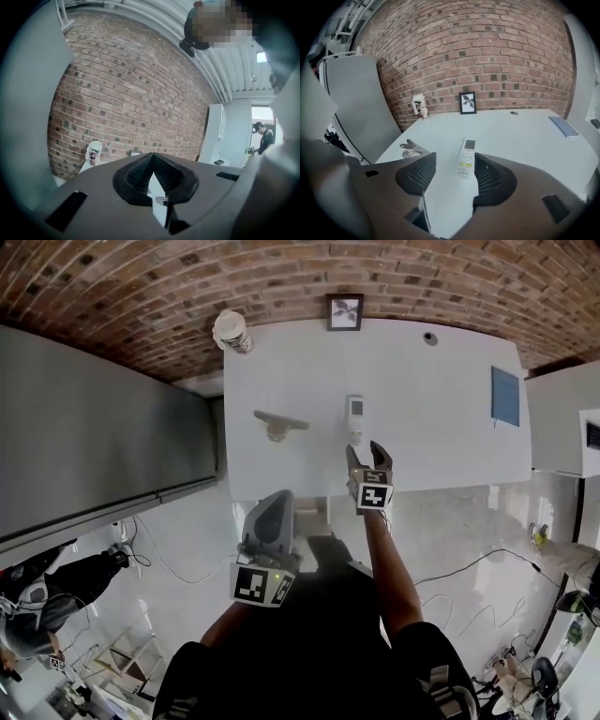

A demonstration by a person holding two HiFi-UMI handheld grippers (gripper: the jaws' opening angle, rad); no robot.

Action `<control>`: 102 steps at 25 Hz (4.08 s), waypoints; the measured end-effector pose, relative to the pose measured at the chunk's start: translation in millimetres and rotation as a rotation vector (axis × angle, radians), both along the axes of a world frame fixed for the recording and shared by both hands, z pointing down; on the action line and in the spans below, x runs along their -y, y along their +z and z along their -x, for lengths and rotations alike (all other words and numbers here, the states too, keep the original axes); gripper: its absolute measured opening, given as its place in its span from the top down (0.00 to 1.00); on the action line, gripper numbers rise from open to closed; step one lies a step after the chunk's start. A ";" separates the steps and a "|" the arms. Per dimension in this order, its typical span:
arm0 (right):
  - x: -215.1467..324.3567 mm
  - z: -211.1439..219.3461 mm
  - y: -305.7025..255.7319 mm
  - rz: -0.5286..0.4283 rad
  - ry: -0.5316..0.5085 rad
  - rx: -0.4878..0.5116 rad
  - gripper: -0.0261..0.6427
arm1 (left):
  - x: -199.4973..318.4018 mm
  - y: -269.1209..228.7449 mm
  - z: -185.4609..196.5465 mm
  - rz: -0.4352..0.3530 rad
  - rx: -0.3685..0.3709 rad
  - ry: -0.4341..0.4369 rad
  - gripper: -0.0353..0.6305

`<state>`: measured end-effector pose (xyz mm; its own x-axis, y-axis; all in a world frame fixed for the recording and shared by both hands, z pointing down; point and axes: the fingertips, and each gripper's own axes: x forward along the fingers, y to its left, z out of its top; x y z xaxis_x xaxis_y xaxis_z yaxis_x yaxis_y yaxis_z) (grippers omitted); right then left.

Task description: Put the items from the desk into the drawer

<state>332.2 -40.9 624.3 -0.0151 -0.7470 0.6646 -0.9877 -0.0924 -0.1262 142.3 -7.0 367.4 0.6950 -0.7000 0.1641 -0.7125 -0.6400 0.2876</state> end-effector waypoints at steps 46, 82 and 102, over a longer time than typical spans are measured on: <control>11.9 -15.4 105.7 0.229 0.041 0.039 0.60 | -3.8 7.5 41.0 -0.001 0.057 -0.128 0.94; -153.0 138.4 32.1 0.128 -0.038 0.041 0.60 | -87.8 -3.1 179.0 -0.037 -0.016 -0.081 0.94; -251.1 211.6 177.3 0.402 -0.086 0.127 0.60 | -107.1 51.1 198.1 -0.003 0.007 -0.012 0.94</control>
